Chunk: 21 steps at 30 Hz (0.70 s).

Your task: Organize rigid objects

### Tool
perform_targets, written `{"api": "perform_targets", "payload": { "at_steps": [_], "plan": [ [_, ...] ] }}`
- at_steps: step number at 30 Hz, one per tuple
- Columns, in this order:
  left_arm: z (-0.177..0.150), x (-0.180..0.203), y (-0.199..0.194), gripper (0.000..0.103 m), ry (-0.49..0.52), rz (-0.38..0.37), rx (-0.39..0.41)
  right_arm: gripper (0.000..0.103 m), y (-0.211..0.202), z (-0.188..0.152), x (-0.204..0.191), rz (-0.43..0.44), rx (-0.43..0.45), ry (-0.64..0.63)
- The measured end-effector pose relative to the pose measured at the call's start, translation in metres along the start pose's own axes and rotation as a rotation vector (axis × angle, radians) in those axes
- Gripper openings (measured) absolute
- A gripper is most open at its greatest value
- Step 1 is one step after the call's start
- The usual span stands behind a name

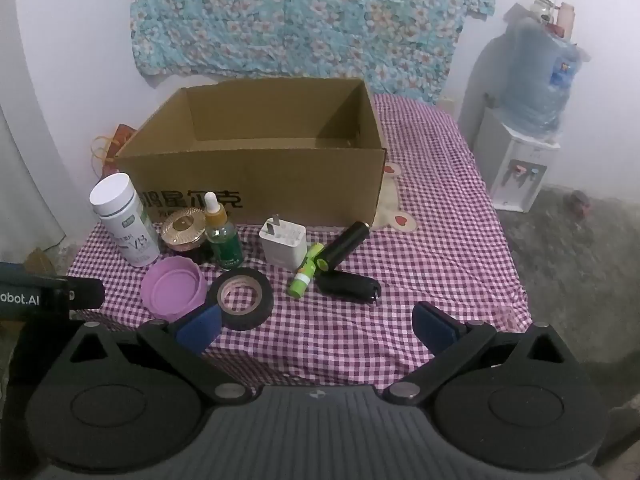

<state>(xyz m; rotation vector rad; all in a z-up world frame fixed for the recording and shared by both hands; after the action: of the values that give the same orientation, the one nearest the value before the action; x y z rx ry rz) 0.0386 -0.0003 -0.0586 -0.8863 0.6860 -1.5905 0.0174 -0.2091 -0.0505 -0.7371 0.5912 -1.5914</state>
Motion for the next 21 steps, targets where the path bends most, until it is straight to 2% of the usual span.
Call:
{"api": "perform_targets", "payload": {
  "at_steps": [21],
  "plan": [
    [-0.0058, -0.0008, 0.0030, 0.103, 0.002, -0.003, 0.002, 0.103, -0.0028, 0.0026, -0.0031, 0.007, 0.004, -0.002]
  ]
}}
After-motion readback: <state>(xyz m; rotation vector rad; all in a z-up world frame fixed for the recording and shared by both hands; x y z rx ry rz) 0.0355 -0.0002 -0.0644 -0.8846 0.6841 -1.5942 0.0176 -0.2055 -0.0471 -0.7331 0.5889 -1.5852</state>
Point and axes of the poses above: each gripper's, at about its wrist camera, not at the fingertips, and y roughly the way its jaws point, x to its right, z to its top, the point moved 7 cm from there along y, roughly the way its jaws point, and after that the axes turned 11 degrees about -z, right-handed, at the moved point
